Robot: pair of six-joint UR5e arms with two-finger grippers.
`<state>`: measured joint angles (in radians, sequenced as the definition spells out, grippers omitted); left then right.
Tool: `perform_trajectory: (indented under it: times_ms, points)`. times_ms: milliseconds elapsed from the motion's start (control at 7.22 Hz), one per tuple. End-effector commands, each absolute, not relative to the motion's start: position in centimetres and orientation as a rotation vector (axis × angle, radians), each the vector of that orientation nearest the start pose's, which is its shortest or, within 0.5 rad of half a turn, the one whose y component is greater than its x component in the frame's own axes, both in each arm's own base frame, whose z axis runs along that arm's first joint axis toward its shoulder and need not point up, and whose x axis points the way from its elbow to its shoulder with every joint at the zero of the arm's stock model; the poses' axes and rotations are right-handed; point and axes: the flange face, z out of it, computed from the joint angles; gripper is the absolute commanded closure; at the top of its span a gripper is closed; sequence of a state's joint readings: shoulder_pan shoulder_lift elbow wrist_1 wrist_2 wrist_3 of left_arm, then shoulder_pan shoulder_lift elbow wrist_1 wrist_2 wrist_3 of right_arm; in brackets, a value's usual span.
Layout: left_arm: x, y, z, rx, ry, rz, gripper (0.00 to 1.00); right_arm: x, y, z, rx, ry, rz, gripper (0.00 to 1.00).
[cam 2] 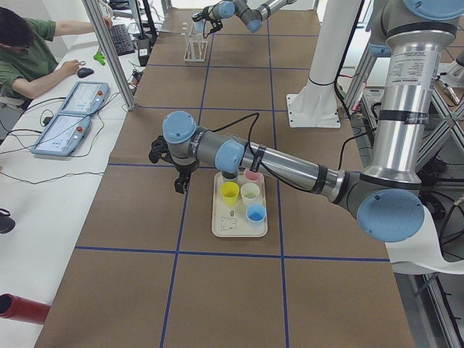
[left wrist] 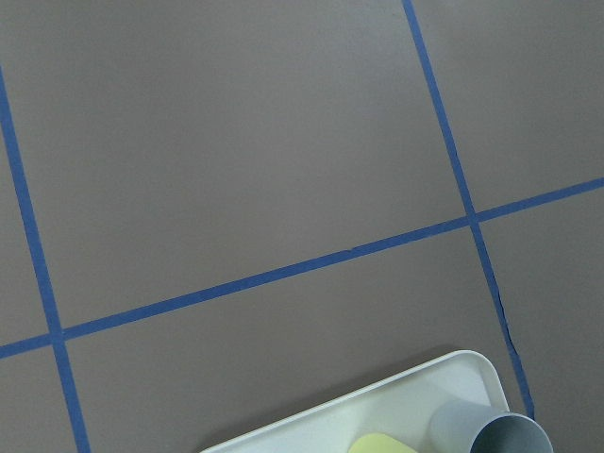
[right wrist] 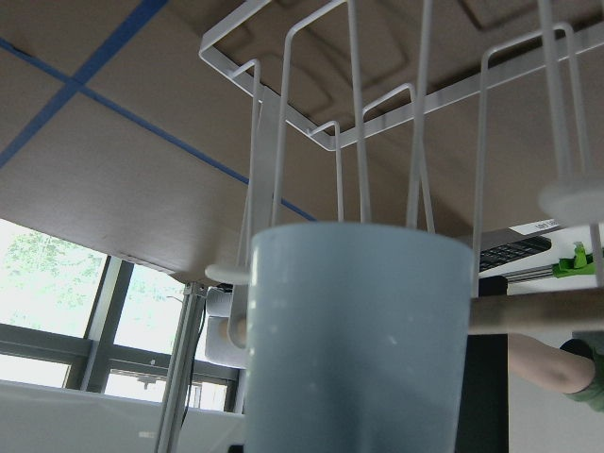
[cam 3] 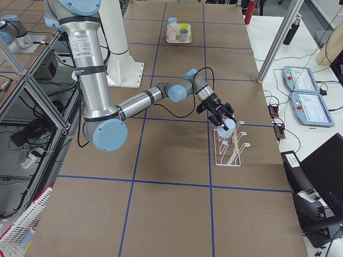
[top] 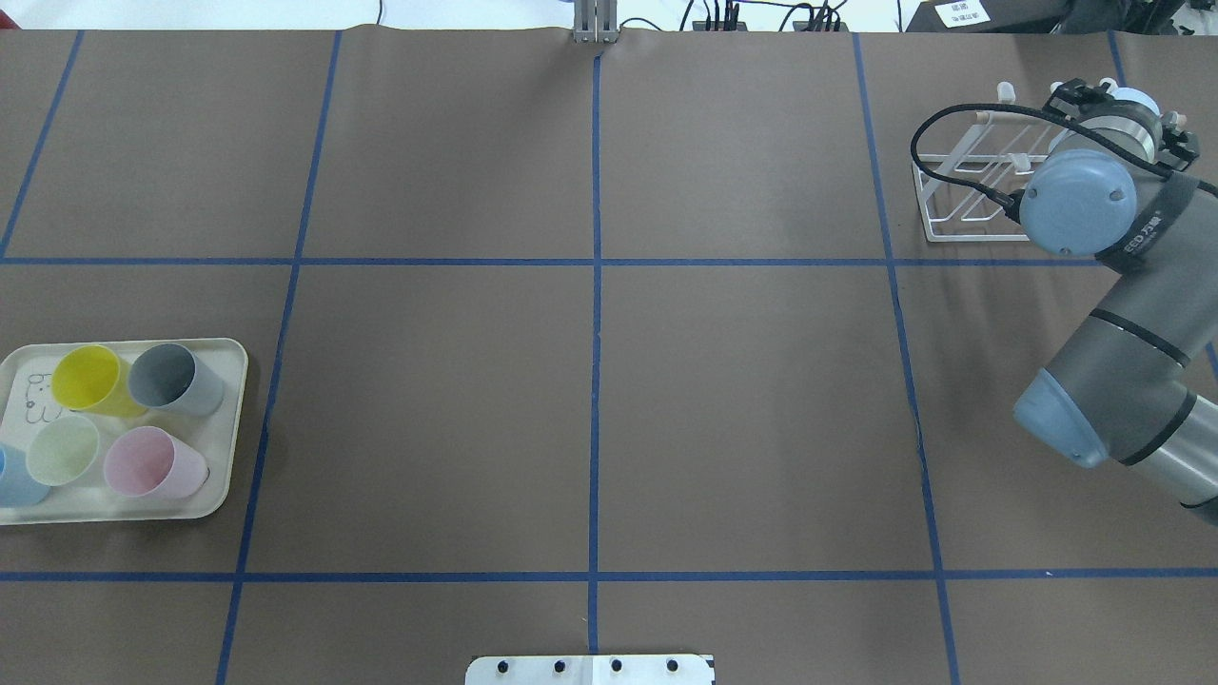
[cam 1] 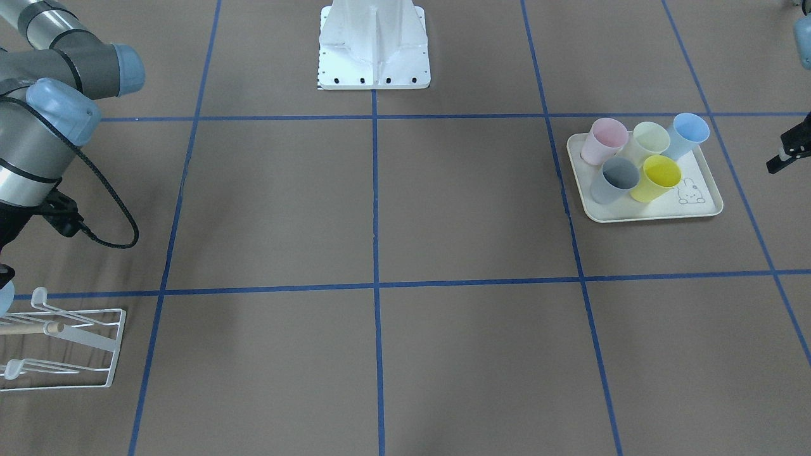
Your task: Transfer IKEA cup to right arm and place on rack
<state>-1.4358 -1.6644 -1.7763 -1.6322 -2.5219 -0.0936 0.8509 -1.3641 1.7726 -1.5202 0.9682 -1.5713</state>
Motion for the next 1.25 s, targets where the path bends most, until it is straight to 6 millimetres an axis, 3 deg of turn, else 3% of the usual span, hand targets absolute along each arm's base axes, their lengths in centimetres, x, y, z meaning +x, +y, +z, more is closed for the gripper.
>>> perform_trajectory:
  times_ms: [0, 1107]
  points:
    - [1.9, -53.0, 48.9, 0.225, 0.973, 0.21, 0.0, -24.0, -55.5, 45.4, 0.196, 0.873, -2.034, 0.43]
    - [1.9, -53.1, 49.1, 0.221, 0.973, 0.208, 0.0, -26.0, -56.0, 47.4, 0.157, 0.869, -2.051, 0.38]
